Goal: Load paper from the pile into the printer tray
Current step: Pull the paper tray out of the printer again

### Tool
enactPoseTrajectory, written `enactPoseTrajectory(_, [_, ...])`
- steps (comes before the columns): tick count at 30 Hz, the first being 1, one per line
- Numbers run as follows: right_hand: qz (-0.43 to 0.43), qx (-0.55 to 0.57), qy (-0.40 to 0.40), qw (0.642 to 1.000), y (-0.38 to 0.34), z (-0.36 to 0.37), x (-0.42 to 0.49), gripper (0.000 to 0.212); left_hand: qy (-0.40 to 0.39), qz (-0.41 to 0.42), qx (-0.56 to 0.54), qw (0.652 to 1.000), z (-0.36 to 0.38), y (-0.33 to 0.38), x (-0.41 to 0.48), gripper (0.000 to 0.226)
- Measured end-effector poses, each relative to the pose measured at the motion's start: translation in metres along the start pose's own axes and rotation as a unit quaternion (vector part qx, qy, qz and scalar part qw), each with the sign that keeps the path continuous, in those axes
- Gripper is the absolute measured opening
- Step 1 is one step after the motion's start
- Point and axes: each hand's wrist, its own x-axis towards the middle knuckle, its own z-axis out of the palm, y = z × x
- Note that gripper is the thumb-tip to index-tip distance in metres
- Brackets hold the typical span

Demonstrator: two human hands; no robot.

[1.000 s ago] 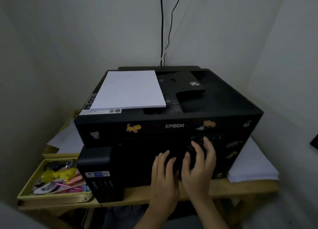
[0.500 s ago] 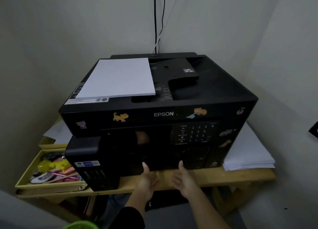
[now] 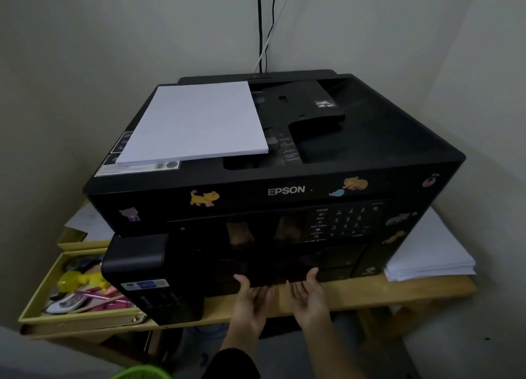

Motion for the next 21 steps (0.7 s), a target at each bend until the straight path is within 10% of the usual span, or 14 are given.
enactPoseTrajectory(12, [-0.041,-0.074,0.044,0.996,0.005,0.0,0.001,0.052,0.055,0.005,0.064,0.996,-0.004,-0.01,0.005,0.07])
enactPoseTrajectory(16, [-0.141,-0.267,0.249,0.92,0.015,0.002,-0.007,0.071,0.114,0.038,0.217,0.969,-0.01,-0.015,-0.009,0.09])
enactPoseTrajectory(18, [-0.266,-0.435,0.28,0.814,0.022,-0.001,-0.016,0.064,0.175,0.146,0.384,0.895,-0.013,-0.017,-0.022,0.066])
enactPoseTrajectory(21, [-0.456,-0.62,0.167,0.616,0.03,-0.011,-0.017,0.035,0.12,0.347,0.66,0.655,-0.018,-0.012,-0.028,0.031])
